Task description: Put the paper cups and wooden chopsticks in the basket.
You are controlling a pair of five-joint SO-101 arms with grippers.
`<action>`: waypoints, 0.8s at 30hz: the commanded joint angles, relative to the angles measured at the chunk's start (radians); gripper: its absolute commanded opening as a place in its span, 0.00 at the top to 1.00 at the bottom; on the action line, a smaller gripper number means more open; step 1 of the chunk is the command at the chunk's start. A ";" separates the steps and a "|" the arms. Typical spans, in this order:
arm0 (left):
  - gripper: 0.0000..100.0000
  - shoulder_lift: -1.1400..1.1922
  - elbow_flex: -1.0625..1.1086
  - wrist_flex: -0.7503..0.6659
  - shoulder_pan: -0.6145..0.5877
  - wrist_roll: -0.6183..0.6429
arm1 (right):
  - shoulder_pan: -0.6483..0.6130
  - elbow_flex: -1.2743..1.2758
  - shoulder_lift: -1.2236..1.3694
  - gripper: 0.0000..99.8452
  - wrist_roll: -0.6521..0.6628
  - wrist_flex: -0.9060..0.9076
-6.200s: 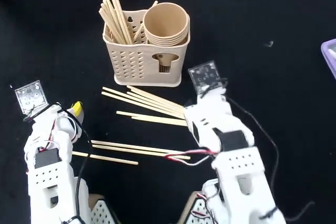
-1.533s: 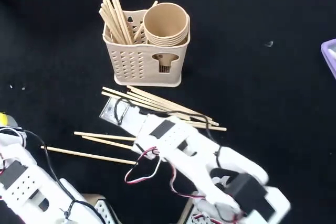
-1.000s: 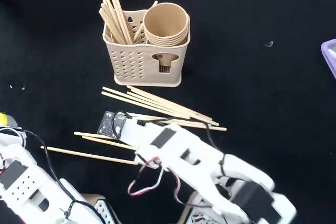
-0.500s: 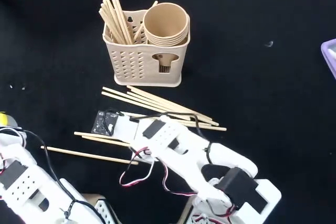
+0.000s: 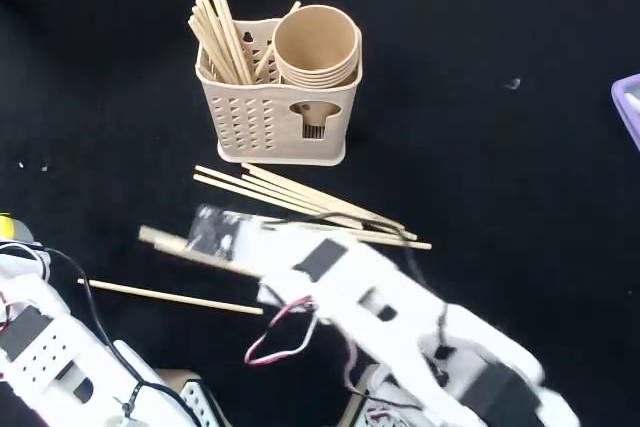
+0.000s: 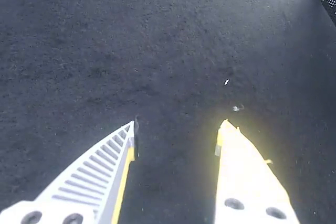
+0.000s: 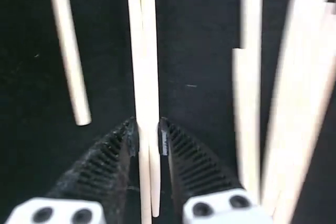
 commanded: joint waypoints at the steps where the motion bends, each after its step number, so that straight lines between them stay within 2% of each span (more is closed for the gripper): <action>1: 0.74 -0.014 -0.062 -0.015 -0.005 0.009 | 0.101 0.024 -0.206 0.99 -0.046 -0.003; 5: 0.74 -0.014 -0.061 -0.015 -0.005 0.009 | 0.152 0.071 -0.406 0.99 -0.124 0.006; 11: 0.75 -0.008 -0.042 -0.012 0.050 0.008 | 0.152 0.028 -0.786 0.99 -0.192 0.204; 15: 0.75 -0.014 -0.025 -0.017 0.074 0.006 | 0.152 0.053 -0.970 0.99 -0.207 0.235; 20: 0.75 -0.014 -0.025 -0.017 0.071 0.006 | 0.150 0.168 -0.897 0.99 -0.203 0.167; 24: 0.75 -0.014 -0.025 -0.017 0.071 0.006 | 0.124 0.130 -0.647 0.86 -0.201 0.133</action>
